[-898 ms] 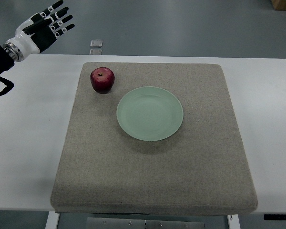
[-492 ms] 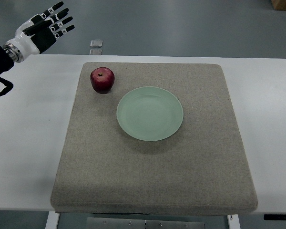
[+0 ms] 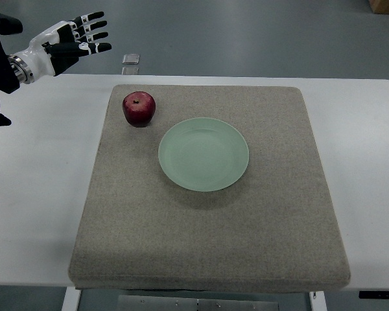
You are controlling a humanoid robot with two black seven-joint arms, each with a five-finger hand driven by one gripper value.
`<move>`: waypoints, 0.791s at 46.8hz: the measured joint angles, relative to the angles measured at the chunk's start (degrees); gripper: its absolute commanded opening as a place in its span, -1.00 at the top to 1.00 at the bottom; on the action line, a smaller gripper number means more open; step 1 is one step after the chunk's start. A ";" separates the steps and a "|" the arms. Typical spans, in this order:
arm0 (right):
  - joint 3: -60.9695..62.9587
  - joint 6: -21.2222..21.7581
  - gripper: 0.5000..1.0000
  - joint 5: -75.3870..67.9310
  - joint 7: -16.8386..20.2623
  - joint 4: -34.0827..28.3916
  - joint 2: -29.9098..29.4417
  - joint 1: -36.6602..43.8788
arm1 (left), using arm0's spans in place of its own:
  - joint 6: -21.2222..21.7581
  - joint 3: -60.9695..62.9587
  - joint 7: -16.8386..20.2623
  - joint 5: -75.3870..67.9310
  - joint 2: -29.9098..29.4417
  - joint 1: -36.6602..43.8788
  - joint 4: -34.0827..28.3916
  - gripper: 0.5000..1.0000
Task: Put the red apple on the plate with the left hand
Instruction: 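Move the left hand toward the red apple, lowering the fingers, then close the left hand's fingers around the red apple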
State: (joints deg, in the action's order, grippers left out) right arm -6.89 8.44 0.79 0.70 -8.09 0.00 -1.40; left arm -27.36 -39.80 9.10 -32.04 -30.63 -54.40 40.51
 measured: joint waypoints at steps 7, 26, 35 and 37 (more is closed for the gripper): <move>-0.04 0.00 -0.86 0.00 0.01 0.00 0.00 0.00 | 0.09 0.09 0.83 -16.03 -4.74 -0.89 8.10 -0.99; -0.02 0.00 -0.86 0.00 0.02 0.00 0.00 0.00 | 0.35 7.61 4.32 -55.34 -10.44 -4.83 20.62 -0.99; -0.03 0.00 -0.86 0.00 0.01 0.00 0.00 0.01 | 1.86 8.15 4.38 -59.97 -8.72 -5.65 20.36 -0.99; -0.04 0.00 -0.86 0.00 0.02 0.00 0.00 -0.01 | 2.05 8.15 4.31 -60.11 -8.03 -5.69 19.90 -0.99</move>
State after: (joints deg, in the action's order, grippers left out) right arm -6.93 8.44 0.79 0.72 -8.09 0.00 -1.41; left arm -25.31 -31.64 13.41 -92.16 -38.66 -60.09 60.41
